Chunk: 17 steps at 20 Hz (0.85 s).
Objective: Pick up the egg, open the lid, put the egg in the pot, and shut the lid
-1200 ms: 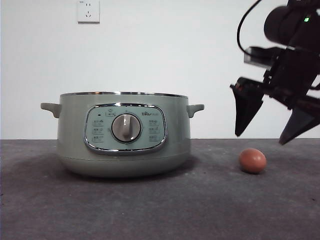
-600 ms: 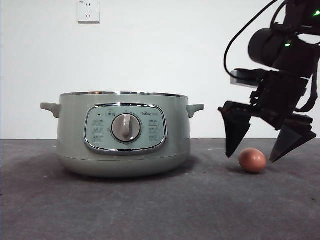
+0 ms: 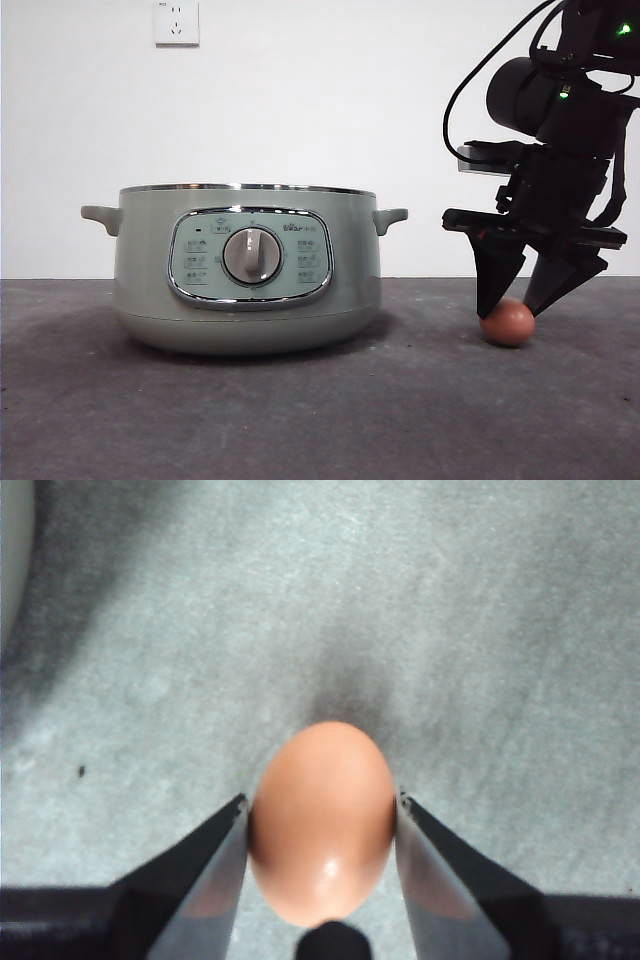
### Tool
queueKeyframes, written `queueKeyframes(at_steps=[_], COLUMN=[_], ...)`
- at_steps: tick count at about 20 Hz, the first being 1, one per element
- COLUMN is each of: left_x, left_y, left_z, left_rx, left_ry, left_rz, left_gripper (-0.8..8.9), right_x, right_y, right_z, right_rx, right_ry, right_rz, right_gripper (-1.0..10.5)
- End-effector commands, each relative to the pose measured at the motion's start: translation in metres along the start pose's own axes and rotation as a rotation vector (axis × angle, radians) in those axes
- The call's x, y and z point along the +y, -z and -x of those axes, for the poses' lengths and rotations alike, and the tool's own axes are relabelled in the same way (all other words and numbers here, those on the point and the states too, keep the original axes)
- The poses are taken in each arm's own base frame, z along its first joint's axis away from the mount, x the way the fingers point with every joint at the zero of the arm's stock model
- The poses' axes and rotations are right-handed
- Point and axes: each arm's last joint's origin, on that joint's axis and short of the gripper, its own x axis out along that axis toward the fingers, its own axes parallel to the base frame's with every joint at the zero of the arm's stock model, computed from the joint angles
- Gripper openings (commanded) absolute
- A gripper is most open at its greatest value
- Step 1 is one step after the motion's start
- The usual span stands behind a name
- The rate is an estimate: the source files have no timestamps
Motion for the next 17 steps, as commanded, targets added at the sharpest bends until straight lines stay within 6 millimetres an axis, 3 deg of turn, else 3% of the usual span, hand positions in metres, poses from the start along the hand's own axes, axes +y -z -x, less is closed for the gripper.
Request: queueKeyframes(at_steps=[1,7,13,17], left_x=[-0.002,-0.002,-0.002,-0.002], left_y=[-0.005,-0.005,-0.005,-0.005], left_z=[0.008,0.008,0.008,0.008], left_rx=[-0.071,-0.071,-0.072,-0.071], left_ry=[-0.003,-0.003,-0.002,-0.002], left_rz=[-0.008,-0.008,-0.009,-0.008], left_gripper=[-0.08,-0.08,-0.08,-0.08], right_x=[0.0,0.001,0.007,0.033], right_y=[0.002,-0.002,-0.026,-0.058], right_z=[-0.004,0.006,0.079,0.129], right_rx=[0.019,-0.018,-0.215,-0.365], right_ry=[0.001,-0.012,-0.035,-0.134], right_rz=[-0.011,-0.009,0.007,0.078], right_gripper=[0.1,-0.1,-0.1,-0.1])
